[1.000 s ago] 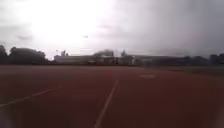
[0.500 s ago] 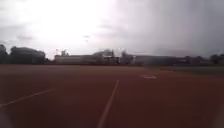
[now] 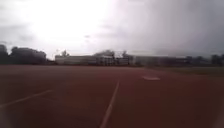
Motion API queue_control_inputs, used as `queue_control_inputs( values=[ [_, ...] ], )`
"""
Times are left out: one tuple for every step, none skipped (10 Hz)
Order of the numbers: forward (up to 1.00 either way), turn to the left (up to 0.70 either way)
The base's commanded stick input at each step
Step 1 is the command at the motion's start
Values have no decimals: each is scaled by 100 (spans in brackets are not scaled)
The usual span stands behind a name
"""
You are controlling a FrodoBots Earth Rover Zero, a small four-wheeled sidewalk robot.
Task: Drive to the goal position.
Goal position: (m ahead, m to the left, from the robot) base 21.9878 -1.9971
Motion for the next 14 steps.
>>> queue_control_inputs(
  values=[
    [50,0],
    [50,0],
    [50,0],
    [50,0],
    [50,0],
    [50,0],
    [50,0],
    [50,0],
    [50,0],
    [50,0],
    [50,0],
    [50,0],
    [50,0],
    [50,0]
  ],
)
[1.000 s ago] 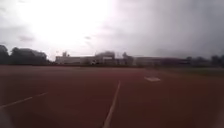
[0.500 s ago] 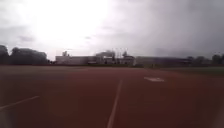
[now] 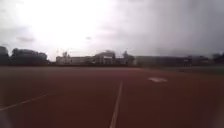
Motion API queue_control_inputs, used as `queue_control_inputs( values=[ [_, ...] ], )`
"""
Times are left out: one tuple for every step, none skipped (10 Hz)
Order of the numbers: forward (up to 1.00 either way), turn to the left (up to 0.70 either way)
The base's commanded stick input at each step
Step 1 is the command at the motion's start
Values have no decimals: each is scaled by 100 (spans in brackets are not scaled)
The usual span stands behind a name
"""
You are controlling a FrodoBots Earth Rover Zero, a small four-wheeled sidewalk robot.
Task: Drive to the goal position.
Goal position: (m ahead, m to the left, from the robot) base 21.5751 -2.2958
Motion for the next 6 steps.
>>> queue_control_inputs(
  values=[
    [50,0],
    [50,0],
    [50,0],
    [50,0],
    [50,0],
    [50,0]
  ],
)
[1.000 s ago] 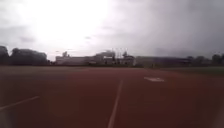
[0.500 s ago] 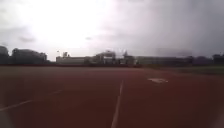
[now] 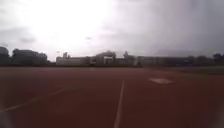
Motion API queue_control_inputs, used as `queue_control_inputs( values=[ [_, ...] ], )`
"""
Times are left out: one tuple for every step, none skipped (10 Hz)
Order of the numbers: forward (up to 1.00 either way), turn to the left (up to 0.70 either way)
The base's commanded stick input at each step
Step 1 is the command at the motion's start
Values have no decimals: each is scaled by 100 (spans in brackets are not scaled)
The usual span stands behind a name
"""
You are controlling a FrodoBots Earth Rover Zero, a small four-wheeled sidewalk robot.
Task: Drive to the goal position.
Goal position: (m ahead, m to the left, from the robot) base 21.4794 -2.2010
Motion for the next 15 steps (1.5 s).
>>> queue_control_inputs(
  values=[
    [50,0],
    [50,-50],
    [50,-50],
    [50,-50],
    [50,0],
    [50,0],
    [50,-6],
    [50,-28],
    [50,-50],
    [50,0],
    [50,0],
    [50,0],
    [50,0],
    [50,0],
    [50,0]
  ],
)
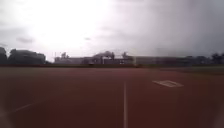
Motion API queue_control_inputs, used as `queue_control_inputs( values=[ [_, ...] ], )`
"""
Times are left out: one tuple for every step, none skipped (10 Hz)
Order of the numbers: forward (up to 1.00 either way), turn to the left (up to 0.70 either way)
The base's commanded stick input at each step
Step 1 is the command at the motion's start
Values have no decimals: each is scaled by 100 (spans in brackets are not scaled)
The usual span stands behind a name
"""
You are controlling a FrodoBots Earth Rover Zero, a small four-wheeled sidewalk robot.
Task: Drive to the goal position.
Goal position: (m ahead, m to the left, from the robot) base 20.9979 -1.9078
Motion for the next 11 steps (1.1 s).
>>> queue_control_inputs(
  values=[
    [50,0],
    [50,0],
    [50,0],
    [50,0],
    [50,0],
    [50,0],
    [50,0],
    [50,0],
    [50,0],
    [50,0],
    [50,0]
  ],
)
